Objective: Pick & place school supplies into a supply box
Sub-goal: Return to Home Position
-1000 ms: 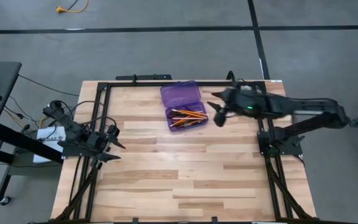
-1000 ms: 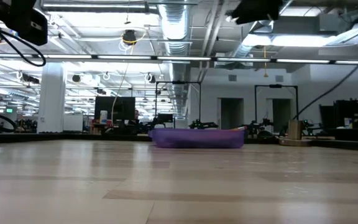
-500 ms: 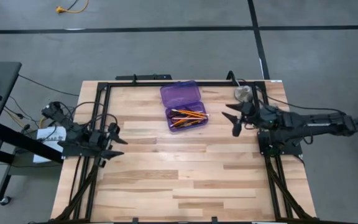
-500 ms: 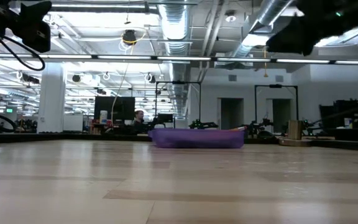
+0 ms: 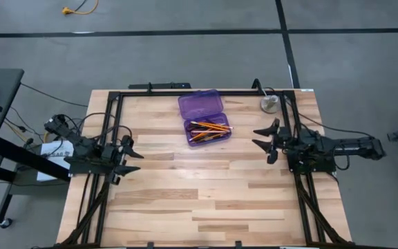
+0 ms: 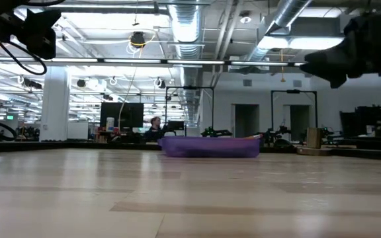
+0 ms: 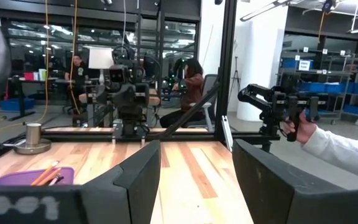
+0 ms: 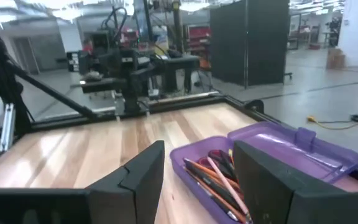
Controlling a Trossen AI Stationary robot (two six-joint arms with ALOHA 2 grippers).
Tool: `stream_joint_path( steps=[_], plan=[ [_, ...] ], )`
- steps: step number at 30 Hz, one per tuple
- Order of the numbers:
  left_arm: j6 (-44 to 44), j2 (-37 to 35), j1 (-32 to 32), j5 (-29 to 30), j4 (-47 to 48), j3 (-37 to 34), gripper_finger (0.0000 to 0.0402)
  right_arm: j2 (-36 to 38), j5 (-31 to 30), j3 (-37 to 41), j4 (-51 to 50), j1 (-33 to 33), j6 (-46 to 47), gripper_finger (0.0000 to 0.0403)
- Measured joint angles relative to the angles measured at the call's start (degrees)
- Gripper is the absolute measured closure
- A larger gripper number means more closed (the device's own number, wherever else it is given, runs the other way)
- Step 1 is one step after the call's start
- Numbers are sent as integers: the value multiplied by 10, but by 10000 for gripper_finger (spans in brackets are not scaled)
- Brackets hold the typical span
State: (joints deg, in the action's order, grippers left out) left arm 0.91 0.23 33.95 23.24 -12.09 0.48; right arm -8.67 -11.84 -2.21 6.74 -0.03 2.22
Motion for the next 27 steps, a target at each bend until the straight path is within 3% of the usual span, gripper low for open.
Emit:
stream_joint_path(
  steps=[5, 12, 27],
  plan=[
    [-1, 0, 0, 0, 17, 0, 214, 55, -1, 18, -37, 0, 32, 221],
    [-11, 0, 0, 0, 50, -1, 214, 60, -1, 18, -40, 0, 98, 221],
    [-26, 0, 0, -3, 64, -1, 214, 60, -2, 19, -40, 0, 98, 223]
  ],
)
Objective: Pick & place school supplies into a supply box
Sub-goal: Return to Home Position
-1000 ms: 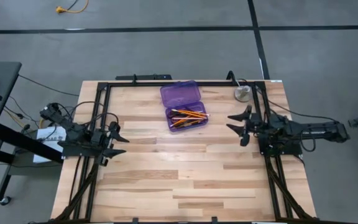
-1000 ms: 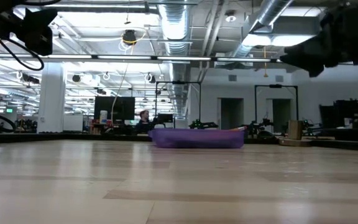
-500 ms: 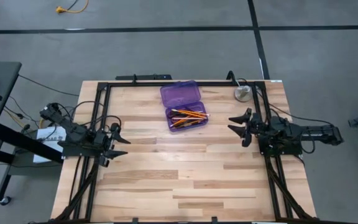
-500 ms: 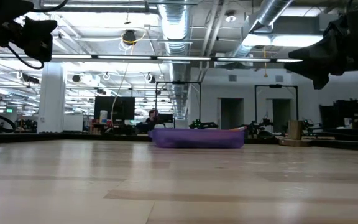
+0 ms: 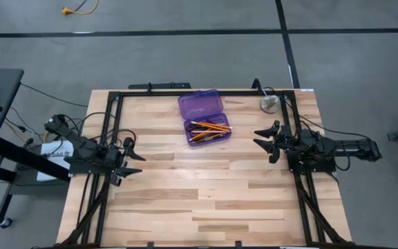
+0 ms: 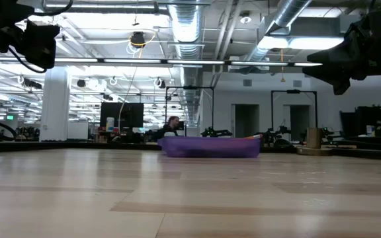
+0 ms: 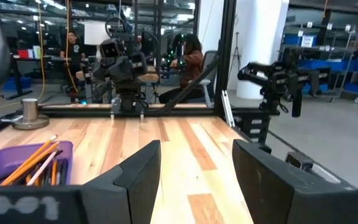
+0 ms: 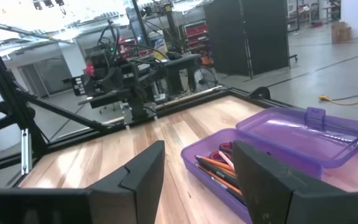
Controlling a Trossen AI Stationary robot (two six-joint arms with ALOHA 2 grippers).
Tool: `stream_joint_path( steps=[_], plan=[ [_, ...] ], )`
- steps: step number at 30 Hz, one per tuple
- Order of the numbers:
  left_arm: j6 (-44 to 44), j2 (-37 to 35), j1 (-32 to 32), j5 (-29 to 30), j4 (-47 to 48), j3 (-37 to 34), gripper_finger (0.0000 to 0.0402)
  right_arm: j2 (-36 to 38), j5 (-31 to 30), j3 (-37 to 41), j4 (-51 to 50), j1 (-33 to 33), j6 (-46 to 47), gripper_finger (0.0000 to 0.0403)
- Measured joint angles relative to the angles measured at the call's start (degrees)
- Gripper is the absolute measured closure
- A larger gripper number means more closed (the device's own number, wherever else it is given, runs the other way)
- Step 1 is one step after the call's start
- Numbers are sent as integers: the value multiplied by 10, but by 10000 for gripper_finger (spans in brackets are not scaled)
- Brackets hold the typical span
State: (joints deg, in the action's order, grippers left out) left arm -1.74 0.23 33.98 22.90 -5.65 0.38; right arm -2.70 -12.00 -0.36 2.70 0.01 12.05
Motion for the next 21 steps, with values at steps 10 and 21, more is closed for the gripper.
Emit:
stream_joint_path(
  steps=[10, 21],
  plan=[
    [0, 0, 0, 0, 6, 0, 214, 0, 0, 0, 0, 0, 0, 218],
    [0, 0, 0, 0, 6, 0, 214, 0, 0, 0, 0, 0, 0, 223]
  ],
)
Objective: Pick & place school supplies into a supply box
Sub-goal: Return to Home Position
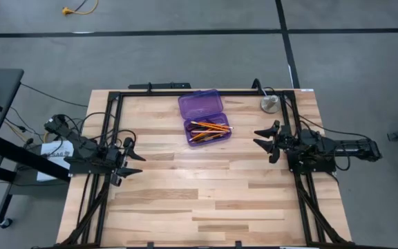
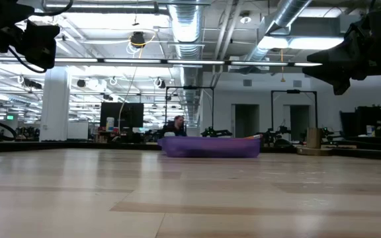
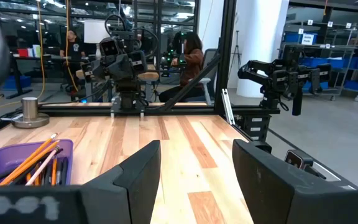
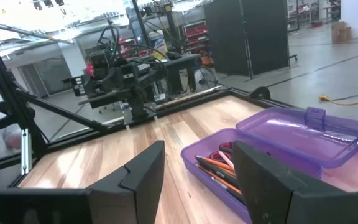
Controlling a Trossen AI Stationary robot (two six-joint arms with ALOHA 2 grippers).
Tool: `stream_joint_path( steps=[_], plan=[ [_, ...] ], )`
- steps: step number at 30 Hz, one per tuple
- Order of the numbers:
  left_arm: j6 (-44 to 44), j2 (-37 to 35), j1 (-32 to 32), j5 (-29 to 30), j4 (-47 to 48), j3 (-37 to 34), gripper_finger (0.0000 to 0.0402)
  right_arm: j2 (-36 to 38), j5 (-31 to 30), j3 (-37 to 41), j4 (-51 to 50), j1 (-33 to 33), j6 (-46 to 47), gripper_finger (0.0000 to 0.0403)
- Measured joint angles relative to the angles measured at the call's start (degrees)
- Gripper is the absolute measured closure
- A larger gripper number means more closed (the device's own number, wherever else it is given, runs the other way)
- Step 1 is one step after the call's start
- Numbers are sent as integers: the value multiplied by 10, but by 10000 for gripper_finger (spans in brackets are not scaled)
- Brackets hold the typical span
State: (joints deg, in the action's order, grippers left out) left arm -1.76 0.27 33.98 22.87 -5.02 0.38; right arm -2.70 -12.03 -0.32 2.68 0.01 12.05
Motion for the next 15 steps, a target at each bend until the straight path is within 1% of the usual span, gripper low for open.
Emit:
stream_joint_path(
  steps=[15],
  plan=[
    [0, 0, 0, 0, 0, 0, 214, 0, 0, 0, 0, 0, 0, 222]
  ],
)
